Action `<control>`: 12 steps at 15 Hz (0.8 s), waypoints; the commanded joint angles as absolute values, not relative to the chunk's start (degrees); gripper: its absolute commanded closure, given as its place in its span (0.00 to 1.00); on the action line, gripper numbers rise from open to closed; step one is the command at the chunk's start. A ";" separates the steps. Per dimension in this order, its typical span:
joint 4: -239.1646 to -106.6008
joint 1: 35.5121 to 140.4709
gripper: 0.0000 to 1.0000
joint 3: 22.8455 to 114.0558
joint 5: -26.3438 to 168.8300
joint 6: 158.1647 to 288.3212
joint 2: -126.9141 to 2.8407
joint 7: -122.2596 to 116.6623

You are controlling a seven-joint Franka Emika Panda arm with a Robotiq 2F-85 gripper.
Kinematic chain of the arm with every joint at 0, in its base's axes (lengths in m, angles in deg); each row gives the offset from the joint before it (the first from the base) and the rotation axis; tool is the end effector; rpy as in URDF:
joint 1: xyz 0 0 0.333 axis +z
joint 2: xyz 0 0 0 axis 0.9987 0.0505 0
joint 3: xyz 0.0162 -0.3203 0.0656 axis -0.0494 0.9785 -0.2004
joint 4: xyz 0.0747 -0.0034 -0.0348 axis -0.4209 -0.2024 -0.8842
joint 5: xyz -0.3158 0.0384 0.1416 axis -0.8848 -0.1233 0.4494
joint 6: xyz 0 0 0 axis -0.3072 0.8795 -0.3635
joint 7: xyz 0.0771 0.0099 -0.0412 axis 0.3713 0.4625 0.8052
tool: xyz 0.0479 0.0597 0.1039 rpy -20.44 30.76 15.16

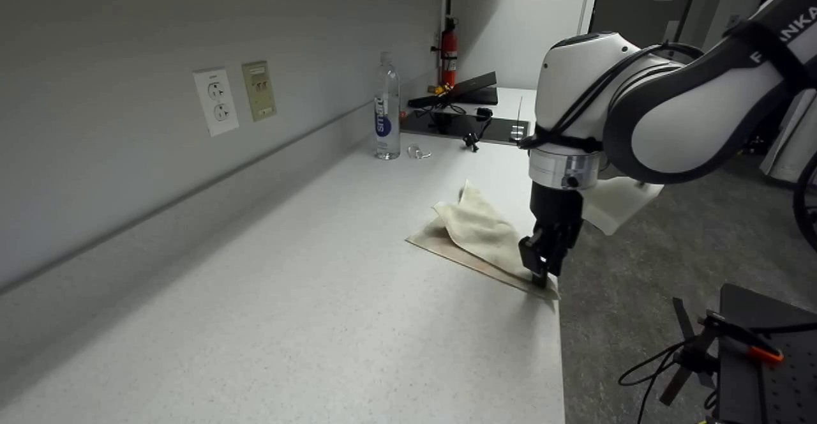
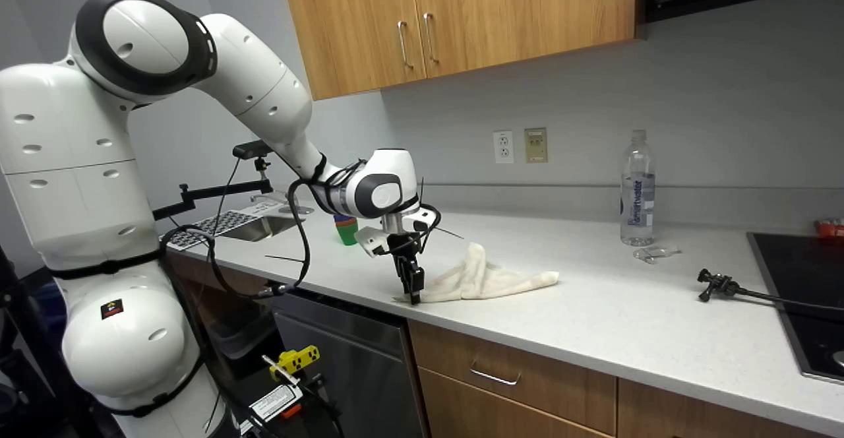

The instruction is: Fold the cloth

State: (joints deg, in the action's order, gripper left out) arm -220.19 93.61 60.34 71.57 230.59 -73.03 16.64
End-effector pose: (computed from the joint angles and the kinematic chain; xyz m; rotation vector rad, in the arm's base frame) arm 0.4464 0.0837 0.2866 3.0896 -0.3054 -0.0747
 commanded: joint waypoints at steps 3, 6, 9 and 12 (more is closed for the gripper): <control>-218.66 93.16 1.00 60.03 77.61 229.79 -72.30 12.57; -219.45 93.13 1.00 60.49 77.01 229.00 -72.63 12.97; -221.48 93.17 0.99 61.02 75.21 225.57 -73.85 13.83; -223.30 93.42 0.99 60.96 73.23 220.51 -75.68 13.72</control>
